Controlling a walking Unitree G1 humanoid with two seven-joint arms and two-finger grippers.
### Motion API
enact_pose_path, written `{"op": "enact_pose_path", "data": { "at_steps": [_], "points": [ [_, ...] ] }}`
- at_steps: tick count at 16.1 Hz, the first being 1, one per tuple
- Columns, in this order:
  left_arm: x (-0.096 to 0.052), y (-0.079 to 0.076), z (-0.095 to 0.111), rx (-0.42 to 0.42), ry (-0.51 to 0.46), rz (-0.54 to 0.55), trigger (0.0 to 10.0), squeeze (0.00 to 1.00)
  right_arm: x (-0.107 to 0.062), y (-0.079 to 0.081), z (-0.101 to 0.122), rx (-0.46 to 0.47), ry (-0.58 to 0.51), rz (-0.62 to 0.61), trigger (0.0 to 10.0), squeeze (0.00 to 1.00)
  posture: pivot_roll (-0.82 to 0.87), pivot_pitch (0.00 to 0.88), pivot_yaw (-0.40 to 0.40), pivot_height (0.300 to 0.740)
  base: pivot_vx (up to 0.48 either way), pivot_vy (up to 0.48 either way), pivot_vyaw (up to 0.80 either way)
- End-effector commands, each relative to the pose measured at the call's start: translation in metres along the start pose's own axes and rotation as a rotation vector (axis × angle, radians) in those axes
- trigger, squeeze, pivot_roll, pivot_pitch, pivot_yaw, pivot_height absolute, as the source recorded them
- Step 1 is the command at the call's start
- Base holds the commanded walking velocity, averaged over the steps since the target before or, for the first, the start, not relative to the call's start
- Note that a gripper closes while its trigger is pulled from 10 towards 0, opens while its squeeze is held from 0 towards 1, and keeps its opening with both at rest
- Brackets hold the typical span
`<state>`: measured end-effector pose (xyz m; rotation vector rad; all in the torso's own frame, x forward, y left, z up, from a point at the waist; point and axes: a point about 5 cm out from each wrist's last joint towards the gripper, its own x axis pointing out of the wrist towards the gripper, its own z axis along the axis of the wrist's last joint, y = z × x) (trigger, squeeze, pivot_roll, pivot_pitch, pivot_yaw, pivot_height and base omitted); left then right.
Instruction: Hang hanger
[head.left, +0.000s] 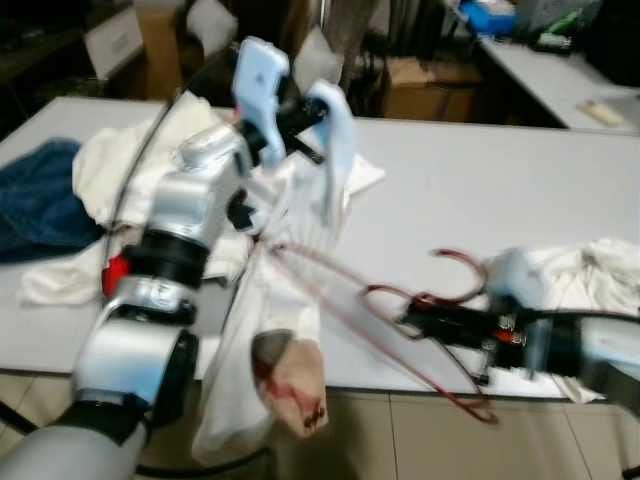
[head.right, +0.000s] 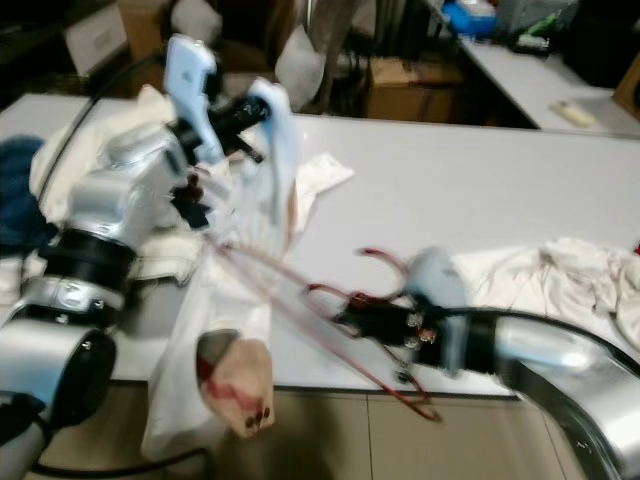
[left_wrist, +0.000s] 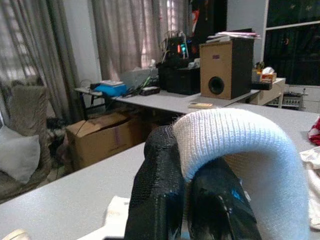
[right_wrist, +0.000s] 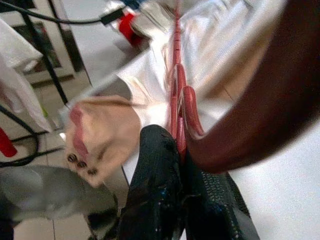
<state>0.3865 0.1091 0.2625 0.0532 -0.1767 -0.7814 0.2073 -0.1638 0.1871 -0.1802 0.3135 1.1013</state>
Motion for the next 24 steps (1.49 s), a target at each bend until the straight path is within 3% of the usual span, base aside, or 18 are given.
{"op": "enact_pose_path", "data": {
  "at_steps": [1, 4, 6, 10, 11, 12, 13, 14, 15, 18, 20, 21, 22, 24],
  "points": [
    [0.011, -0.014, 0.02, 0.016, -0.064, -0.065, 10.0, 0.0, 0.0, -0.002, -0.001, -0.012, 0.027, -0.02, 10.0, 0.0, -0.09, 0.0, -0.017, 0.74, 0.281, 0.0, 0.0],
    [0.011, -0.025, 0.032, 0.01, -0.092, -0.126, 10.0, 0.0, 0.011, -0.009, 0.001, -0.04, 0.045, -0.032, 10.0, 0.0, -0.08, 0.0, -0.033, 0.74, 0.087, 0.0, 0.0],
    [0.007, -0.033, 0.042, 0.007, -0.116, -0.166, 10.0, 0.0, 0.021, -0.027, 0.005, -0.066, 0.061, -0.112, 10.0, 0.0, -0.07, 0.0, -0.045, 0.74, 0.0, 0.0, 0.0],
    [-0.003, -0.037, 0.085, -0.087, -0.296, -0.205, 10.0, 0.0, 0.02, -0.102, 0.027, -0.065, 0.031, -0.545, 10.0, 0.0, -0.07, 0.0, -0.058, 0.74, 0.0, 0.0, 0.0],
    [-0.007, -0.036, 0.106, -0.137, -0.402, -0.198, 10.0, 0.0, 0.013, -0.131, 0.057, -0.113, -0.09, -0.748, 10.0, 0.0, -0.07, 0.0, -0.065, 0.74, 0.0, 0.0, 0.0],
    [-0.01, -0.035, 0.118, -0.151, -0.456, -0.194, 10.0, 0.0, 0.005, -0.145, 0.091, -0.139, -0.274, -0.884, 10.0, 0.0, -0.07, 0.0, -0.065, 0.74, 0.0, 0.0, 0.0],
    [-0.015, -0.036, 0.129, -0.144, -0.502, -0.204, 10.0, 0.0, -0.012, -0.15, 0.139, -0.164, -0.558, -0.971, 10.0, 0.0, -0.07, 0.0, -0.065, 0.74, 0.0, 0.0, 0.0],
    [-0.019, -0.035, 0.135, -0.136, -0.526, -0.206, 10.0, 0.0, -0.018, -0.148, 0.159, -0.18, -0.667, -0.95, 10.0, 0.0, -0.06, 0.0, -0.075, 0.74, 0.0, 0.0, 0.0],
    [-0.022, -0.033, 0.136, -0.125, -0.536, -0.195, 10.0, 0.0, -0.012, -0.146, 0.165, -0.2, -0.678, -0.888, 10.0, 0.0, -0.05, 0.0, -0.081, 0.74, 0.0, 0.0, 0.0],
    [-0.022, -0.023, 0.115, -0.133, -0.451, -0.098, 10.0, 0.0, 0.032, -0.135, 0.127, -0.211, -0.476, -0.65, 10.0, 0.0, -0.05, 0.0, -0.085, 0.74, 0.0, 0.0, 0.0],
    [-0.014, -0.015, 0.075, -0.119, -0.283, 0.017, 10.0, 0.0, 0.055, -0.124, 0.074, -0.195, -0.279, -0.535, 10.0, 0.0, -0.05, 0.0, -0.084, 0.74, 0.0, 0.0, 0.0],
    [-0.011, -0.016, 0.062, -0.12, -0.235, 0.029, 10.0, 0.0, 0.056, -0.123, 0.06, -0.18, -0.239, -0.524, 10.0, 0.0, -0.05, 0.0, -0.084, 0.74, 0.0, 0.0, 0.0],
    [-0.007, -0.019, 0.031, -0.115, -0.123, 0.076, 10.0, 0.0, 0.055, -0.119, 0.032, -0.167, -0.156, -0.505, 10.0, 0.0, -0.04, 0.0, -0.084, 0.74, 0.0, 0.0, 0.0],
    [-0.01, -0.025, -0.046, -0.058, 0.147, 0.215, 10.0, 0.0, 0.037, -0.091, -0.018, -0.154, 0.006, -0.371, 10.0, 0.0, -0.05, 0.0, -0.073, 0.74, 0.0, 0.0, 0.0]
  ]
}}
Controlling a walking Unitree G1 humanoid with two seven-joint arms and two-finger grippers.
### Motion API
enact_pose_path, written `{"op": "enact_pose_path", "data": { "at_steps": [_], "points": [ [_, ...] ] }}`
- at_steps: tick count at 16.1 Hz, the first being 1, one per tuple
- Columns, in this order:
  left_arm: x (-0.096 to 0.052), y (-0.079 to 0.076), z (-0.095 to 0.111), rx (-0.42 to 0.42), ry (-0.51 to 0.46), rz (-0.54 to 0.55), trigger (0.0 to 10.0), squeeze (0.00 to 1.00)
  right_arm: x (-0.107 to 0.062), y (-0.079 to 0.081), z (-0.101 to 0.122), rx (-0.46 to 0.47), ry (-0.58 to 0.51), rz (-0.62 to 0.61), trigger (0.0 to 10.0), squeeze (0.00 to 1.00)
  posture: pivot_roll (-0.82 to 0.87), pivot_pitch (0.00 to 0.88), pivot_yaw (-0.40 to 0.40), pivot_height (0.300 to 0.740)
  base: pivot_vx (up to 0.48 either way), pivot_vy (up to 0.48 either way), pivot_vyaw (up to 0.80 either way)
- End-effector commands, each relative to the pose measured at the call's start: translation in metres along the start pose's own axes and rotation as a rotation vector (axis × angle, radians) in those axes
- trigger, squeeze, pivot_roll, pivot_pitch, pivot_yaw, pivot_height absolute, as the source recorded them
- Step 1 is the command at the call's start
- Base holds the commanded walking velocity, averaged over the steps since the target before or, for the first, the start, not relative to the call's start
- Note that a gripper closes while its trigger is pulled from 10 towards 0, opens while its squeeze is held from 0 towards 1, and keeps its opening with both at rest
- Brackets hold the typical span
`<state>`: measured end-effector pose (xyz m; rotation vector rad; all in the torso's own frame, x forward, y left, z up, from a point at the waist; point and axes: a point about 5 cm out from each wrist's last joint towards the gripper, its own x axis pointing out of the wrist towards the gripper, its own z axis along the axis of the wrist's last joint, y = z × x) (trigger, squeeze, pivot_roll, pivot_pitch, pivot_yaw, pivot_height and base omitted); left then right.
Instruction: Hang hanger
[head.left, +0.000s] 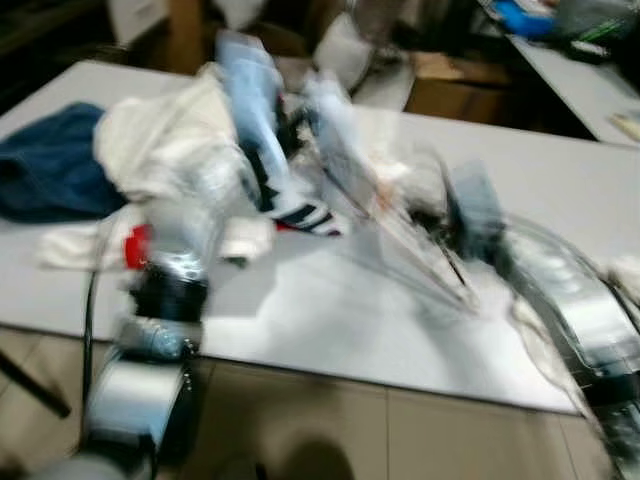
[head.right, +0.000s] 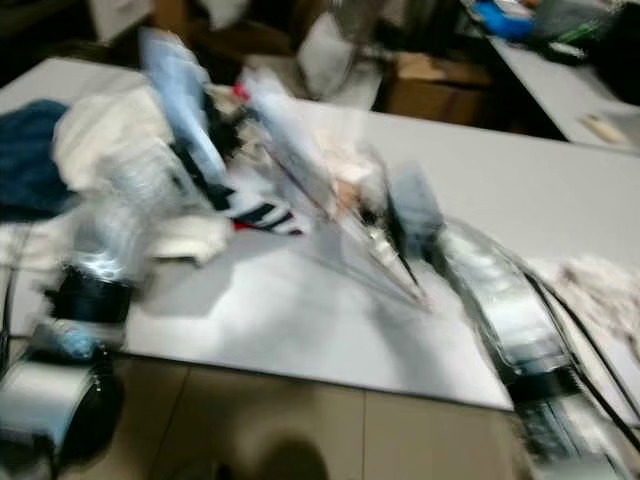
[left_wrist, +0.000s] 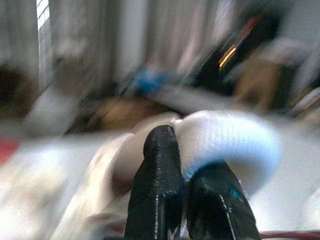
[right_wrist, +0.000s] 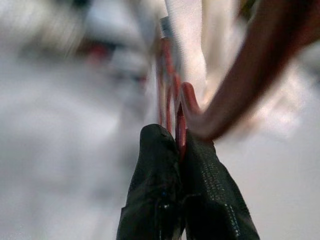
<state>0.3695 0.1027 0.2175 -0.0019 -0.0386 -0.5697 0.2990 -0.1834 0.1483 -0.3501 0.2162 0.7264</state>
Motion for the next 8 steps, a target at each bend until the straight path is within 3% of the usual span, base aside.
{"op": "enact_pose_path", "data": {
  "at_steps": [1, 2, 3, 8],
  "points": [
    [0.001, 0.002, -0.031, 0.065, 0.112, 0.099, 10.0, 0.0, -0.014, 0.008, -0.002, -0.012, 0.019, 0.074, 10.0, 0.0, -0.05, 0.0, -0.068, 0.74, 0.0, 0.0, 0.0],
    [-0.001, 0.006, -0.042, 0.085, 0.143, 0.137, 10.0, 0.0, -0.023, 0.012, -0.006, -0.009, 0.039, 0.098, 10.0, 0.0, -0.06, 0.0, -0.058, 0.74, 0.0, 0.0, 0.0],
    [-0.003, 0.022, -0.047, 0.118, 0.153, 0.241, 10.0, 0.0, -0.038, 0.016, -0.007, -0.016, 0.063, 0.135, 10.0, 0.0, -0.07, 0.0, -0.047, 0.74, 0.0, 0.0, 0.0],
    [-0.007, 0.068, -0.023, 0.172, 0.086, 0.535, 10.0, 0.0, -0.067, 0.026, -0.002, -0.068, 0.124, 0.304, 10.0, 0.0, -0.07, 0.0, -0.046, 0.74, 0.0, 0.0, 0.0]
  ]
}}
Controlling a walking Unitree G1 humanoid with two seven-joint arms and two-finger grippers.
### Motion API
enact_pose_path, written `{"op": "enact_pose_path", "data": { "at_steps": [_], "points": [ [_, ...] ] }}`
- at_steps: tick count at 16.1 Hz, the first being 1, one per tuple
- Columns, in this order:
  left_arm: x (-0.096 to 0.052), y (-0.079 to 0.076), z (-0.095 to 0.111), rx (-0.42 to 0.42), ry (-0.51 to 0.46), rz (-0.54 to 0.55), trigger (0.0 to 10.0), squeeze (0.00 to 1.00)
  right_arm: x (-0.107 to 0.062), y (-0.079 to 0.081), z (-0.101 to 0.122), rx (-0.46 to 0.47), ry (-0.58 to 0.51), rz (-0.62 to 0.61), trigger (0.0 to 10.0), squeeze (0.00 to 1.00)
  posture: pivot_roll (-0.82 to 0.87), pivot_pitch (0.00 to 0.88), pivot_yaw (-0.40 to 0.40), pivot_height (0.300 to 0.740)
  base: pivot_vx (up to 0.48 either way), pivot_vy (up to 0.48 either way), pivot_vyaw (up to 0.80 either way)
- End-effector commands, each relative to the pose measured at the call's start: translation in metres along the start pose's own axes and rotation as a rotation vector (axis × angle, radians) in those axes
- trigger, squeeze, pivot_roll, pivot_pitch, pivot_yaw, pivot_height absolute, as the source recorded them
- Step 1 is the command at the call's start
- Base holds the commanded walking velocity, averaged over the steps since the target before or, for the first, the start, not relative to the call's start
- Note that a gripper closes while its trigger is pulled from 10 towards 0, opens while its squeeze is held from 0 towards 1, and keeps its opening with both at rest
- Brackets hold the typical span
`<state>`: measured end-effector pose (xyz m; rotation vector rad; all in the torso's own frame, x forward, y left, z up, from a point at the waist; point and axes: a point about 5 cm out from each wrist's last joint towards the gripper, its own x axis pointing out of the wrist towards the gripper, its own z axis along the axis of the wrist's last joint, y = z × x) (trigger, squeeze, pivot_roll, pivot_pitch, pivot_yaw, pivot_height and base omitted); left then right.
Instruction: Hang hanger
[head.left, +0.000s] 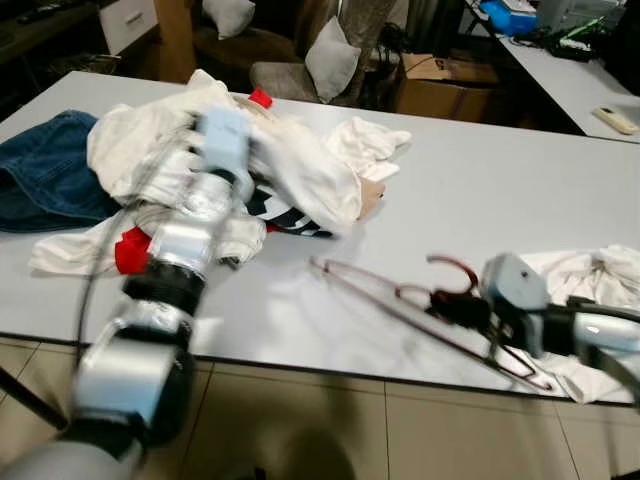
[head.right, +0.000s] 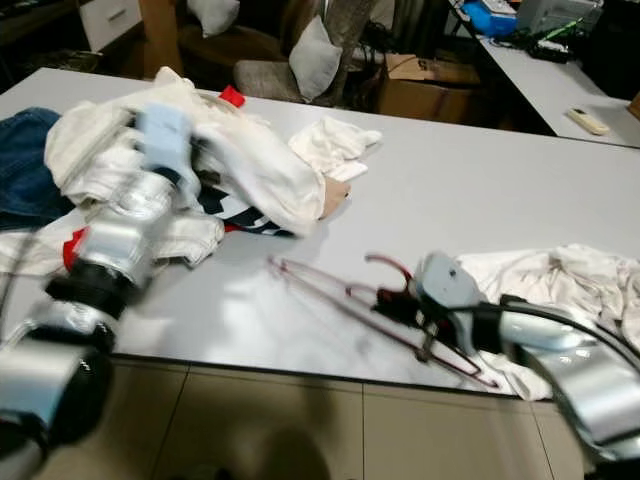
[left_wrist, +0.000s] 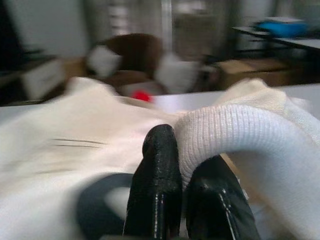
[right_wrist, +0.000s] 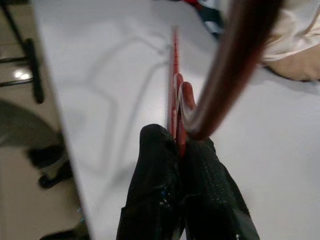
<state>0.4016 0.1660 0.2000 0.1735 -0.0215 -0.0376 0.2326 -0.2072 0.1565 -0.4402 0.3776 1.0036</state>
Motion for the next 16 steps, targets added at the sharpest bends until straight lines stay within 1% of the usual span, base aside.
{"op": "enact_pose_path", "data": {
  "at_steps": [1, 2, 3, 5, 6, 7, 8, 9, 10, 11, 12, 13, 14, 15, 16],
  "points": [
    [0.001, -0.001, -0.006, 0.007, 0.021, 0.025, 10.0, 0.0, -0.007, 0.0, 0.007, -0.003, -0.013, 0.023, 10.0, 0.0, -0.07, 0.0, -0.046, 0.74, 0.0, 0.0, 0.0],
    [0.001, 0.0, -0.015, 0.021, 0.048, 0.018, 10.0, 0.0, -0.019, -0.001, 0.021, 0.005, -0.068, 0.037, 10.0, 0.0, -0.07, 0.0, -0.047, 0.74, 0.0, 0.0, 0.0],
    [-0.001, -0.001, -0.022, 0.032, 0.072, -0.014, 10.0, 0.0, -0.024, -0.002, 0.029, 0.007, -0.112, 0.037, 10.0, 0.0, -0.07, 0.0, -0.044, 0.74, 0.0, 0.0, 0.0],
    [-0.01, -0.005, -0.045, 0.065, 0.151, -0.16, 10.0, 0.0, -0.039, -0.007, 0.054, 0.026, -0.29, 0.006, 10.0, 0.0, -0.08, 0.0, -0.033, 0.74, 0.0, 0.0, 0.0],
    [-0.014, -0.004, -0.053, 0.096, 0.168, -0.22, 10.0, 0.0, -0.046, -0.009, 0.064, 0.057, -0.375, -0.008, 10.0, 0.0, -0.08, 0.0, -0.03, 0.74, 0.0, 0.0, 0.0],
    [-0.022, -0.003, -0.058, 0.086, 0.173, -0.298, 10.0, 0.0, -0.053, -0.012, 0.071, 0.063, -0.422, -0.044, 10.0, 0.0, -0.09, 0.0, -0.023, 0.74, 0.0, 0.0, 0.0],
    [-0.031, -0.001, -0.059, 0.061, 0.163, -0.368, 10.0, 0.64, -0.053, -0.015, 0.071, 0.07, -0.43, -0.099, 10.0, 0.0, -0.09, 0.0, -0.02, 0.74, 0.0, 0.0, 0.0],
    [-0.034, 0.0, -0.058, 0.052, 0.155, -0.393, 10.0, 0.64, -0.053, -0.016, 0.071, 0.079, -0.425, -0.117, 10.0, 0.0, -0.09, 0.0, -0.02, 0.74, 0.0, 0.0, 0.0],
    [-0.055, 0.006, -0.048, 0.031, 0.097, -0.495, 10.0, 1.0, -0.045, -0.022, 0.063, 0.082, -0.361, -0.255, 10.0, 0.0, -0.09, 0.0, -0.018, 0.74, 0.0, 0.0, 0.0],
    [-0.069, 0.008, -0.042, 0.019, 0.091, -0.564, 10.0, 1.0, -0.041, -0.027, 0.061, 0.108, -0.35, -0.34, 10.0, 0.0, -0.09, 0.0, -0.022, 0.74, 0.0, 0.0, 0.0],
    [-0.089, 0.007, -0.035, -0.004, 0.064, -0.68, 10.0, 1.0, -0.037, -0.03, 0.062, 0.145, -0.372, -0.387, 10.0, 0.0, -0.08, 0.0, -0.031, 0.74, 0.0, 0.0, 0.0],
    [-0.113, 0.005, -0.029, -0.007, 0.045, -0.808, 10.0, 1.0, -0.027, -0.028, 0.064, 0.183, -0.387, -0.406, 10.0, 0.0, -0.08, 0.0, -0.035, 0.74, 0.0, 0.0, 0.0],
    [-0.12, 0.006, -0.027, -0.009, 0.044, -0.842, 10.0, 1.0, -0.024, -0.027, 0.065, 0.192, -0.387, -0.409, 10.0, 0.0, -0.09, 0.0, -0.04, 0.74, 0.0, 0.0, 0.0],
    [-0.13, 0.007, -0.021, -0.043, 0.022, -0.867, 10.0, 1.0, -0.018, -0.025, 0.065, 0.204, -0.384, -0.416, 10.0, 0.0, -0.09, 0.0, -0.045, 0.74, 0.0, 0.0, 0.0],
    [-0.138, 0.005, 0.0, -0.18, -0.088, -0.874, 10.0, 1.0, -0.009, -0.026, 0.063, 0.254, -0.389, -0.48, 10.0, 0.0, -0.08, 0.0, -0.056, 0.74, 0.0, 0.0, 0.0]
  ]
}}
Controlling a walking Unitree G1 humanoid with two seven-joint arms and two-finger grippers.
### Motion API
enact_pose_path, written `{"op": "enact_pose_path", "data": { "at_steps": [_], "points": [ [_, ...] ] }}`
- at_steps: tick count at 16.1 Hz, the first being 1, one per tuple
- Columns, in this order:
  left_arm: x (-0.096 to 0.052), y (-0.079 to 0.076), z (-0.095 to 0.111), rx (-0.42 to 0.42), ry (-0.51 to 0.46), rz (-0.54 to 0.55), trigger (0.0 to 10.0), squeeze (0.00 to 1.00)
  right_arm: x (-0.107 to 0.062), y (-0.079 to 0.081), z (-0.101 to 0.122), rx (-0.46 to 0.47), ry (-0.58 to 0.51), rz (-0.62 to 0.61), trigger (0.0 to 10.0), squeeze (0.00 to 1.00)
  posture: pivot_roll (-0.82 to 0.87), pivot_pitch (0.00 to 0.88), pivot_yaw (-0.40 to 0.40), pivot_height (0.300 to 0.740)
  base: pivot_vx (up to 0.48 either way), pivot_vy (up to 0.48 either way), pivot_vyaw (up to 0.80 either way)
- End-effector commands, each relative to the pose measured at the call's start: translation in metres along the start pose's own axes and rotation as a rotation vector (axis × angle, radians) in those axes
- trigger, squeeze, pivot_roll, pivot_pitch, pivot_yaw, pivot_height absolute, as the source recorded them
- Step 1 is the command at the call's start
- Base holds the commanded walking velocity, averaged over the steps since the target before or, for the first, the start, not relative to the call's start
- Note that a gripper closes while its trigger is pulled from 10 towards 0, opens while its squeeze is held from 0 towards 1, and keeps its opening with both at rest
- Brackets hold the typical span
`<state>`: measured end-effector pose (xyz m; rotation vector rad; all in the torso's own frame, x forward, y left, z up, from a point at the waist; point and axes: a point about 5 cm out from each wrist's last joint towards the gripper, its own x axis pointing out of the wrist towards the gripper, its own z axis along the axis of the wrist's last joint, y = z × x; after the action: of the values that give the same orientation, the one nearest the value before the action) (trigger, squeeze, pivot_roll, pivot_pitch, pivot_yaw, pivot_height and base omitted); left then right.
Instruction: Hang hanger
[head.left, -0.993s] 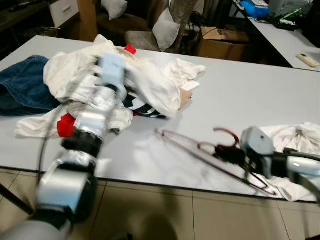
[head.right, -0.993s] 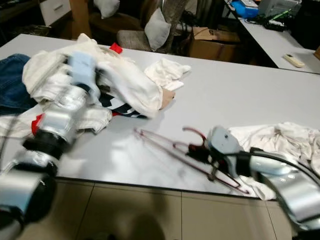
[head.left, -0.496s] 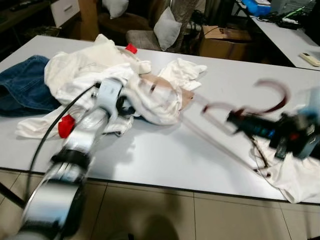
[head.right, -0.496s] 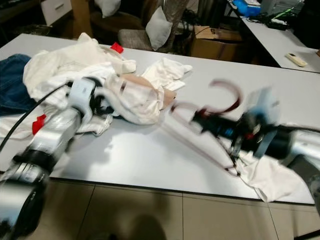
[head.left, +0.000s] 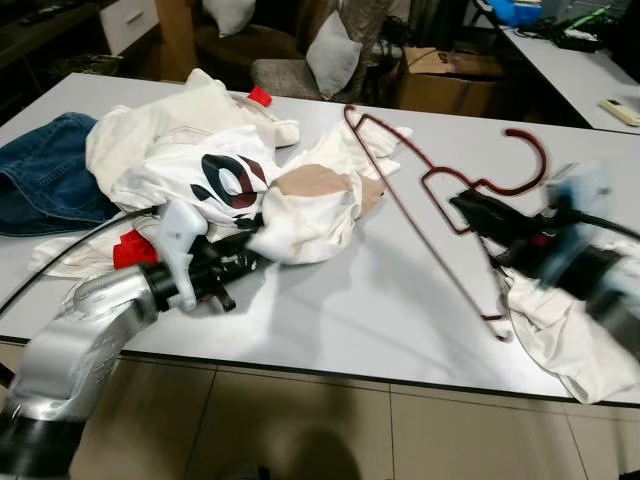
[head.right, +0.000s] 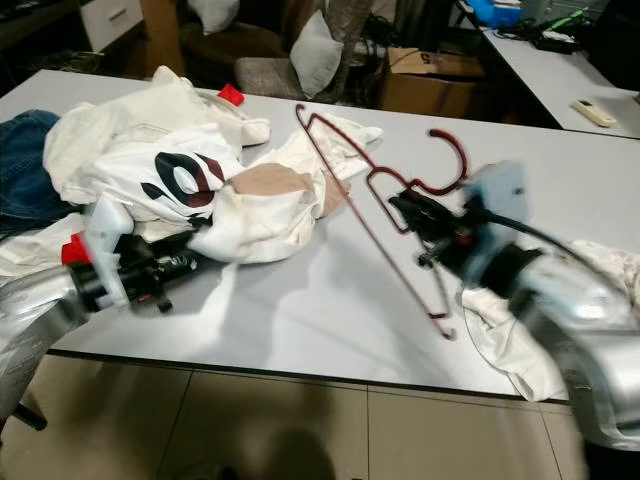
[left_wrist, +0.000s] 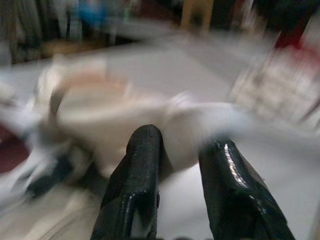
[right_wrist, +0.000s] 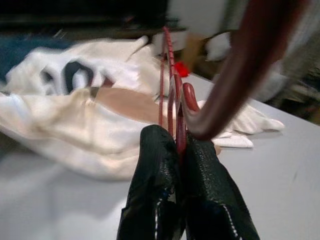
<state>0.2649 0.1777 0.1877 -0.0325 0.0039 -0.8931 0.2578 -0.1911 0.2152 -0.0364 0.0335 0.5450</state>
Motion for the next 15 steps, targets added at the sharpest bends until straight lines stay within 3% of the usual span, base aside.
{"op": "enact_pose_path", "data": {
  "at_steps": [1, 2, 4, 5, 6, 7, 8, 11, 15],
  "points": [
    [0.0, -0.006, 0.021, 0.001, -0.093, -0.023, 10.0, 1.0, 0.002, -0.002, 0.002, -0.007, 0.006, -0.061, 10.0, 0.0, -0.07, 0.0, -0.061, 0.74, 0.0, 0.0, 0.0],
    [0.001, -0.011, 0.033, -0.042, -0.191, 0.0, 10.0, 1.0, 0.007, -0.001, -0.003, 0.058, -0.024, -0.161, 10.0, 0.0, -0.06, 0.0, -0.071, 0.74, 0.0, 0.0, 0.0],
    [0.006, -0.009, 0.025, -0.04, -0.164, 0.185, 10.0, 1.0, 0.016, 0.012, -0.022, 0.07, 0.024, -0.244, 10.0, 0.0, -0.06, 0.0, -0.071, 0.74, 0.0, 0.0, 0.0],
    [0.008, -0.011, 0.015, 0.076, -0.032, 0.219, 10.0, 0.79, 0.018, 0.018, -0.027, 0.072, 0.031, -0.271, 10.0, 0.0, -0.05, 0.0, -0.082, 0.74, 0.0, 0.0, 0.0],
    [0.01, -0.013, 0.009, 0.132, 0.02, 0.221, 10.0, 0.27, 0.02, 0.02, -0.029, 0.074, 0.033, -0.3, 10.0, 0.0, -0.05, 0.0, -0.08, 0.74, 0.0, 0.0, 0.0],
    [0.013, -0.014, 0.009, 0.112, -0.005, 0.247, 10.0, 0.01, 0.022, 0.021, -0.03, 0.061, 0.035, -0.328, 10.0, 0.0, -0.05, 0.0, -0.076, 0.74, 0.0, 0.0, 0.0],
    [0.016, -0.009, 0.006, 0.073, -0.047, 0.345, 10.0, 0.0, 0.022, 0.021, -0.031, 0.057, 0.031, -0.354, 10.0, 0.0, -0.05, 0.0, -0.067, 0.74, 0.0, 0.0, -0.77],
    [0.02, -0.005, -0.015, 0.06, -0.047, 0.522, 10.0, 0.0, 0.017, 0.014, -0.028, 0.035, 0.017, -0.418, 10.0, 0.0, -0.07, 0.0, -0.058, 0.74, 0.0, 0.0, -0.77],
    [0.012, -0.007, -0.035, 0.07, 0.025, 0.6, 10.0, 0.0, 0.015, 0.022, -0.037, 0.01, 0.038, -0.407, 10.0, 0.0, -0.08, 0.0, -0.074, 0.74, 0.0, -0.165, -0.19]
  ]
}}
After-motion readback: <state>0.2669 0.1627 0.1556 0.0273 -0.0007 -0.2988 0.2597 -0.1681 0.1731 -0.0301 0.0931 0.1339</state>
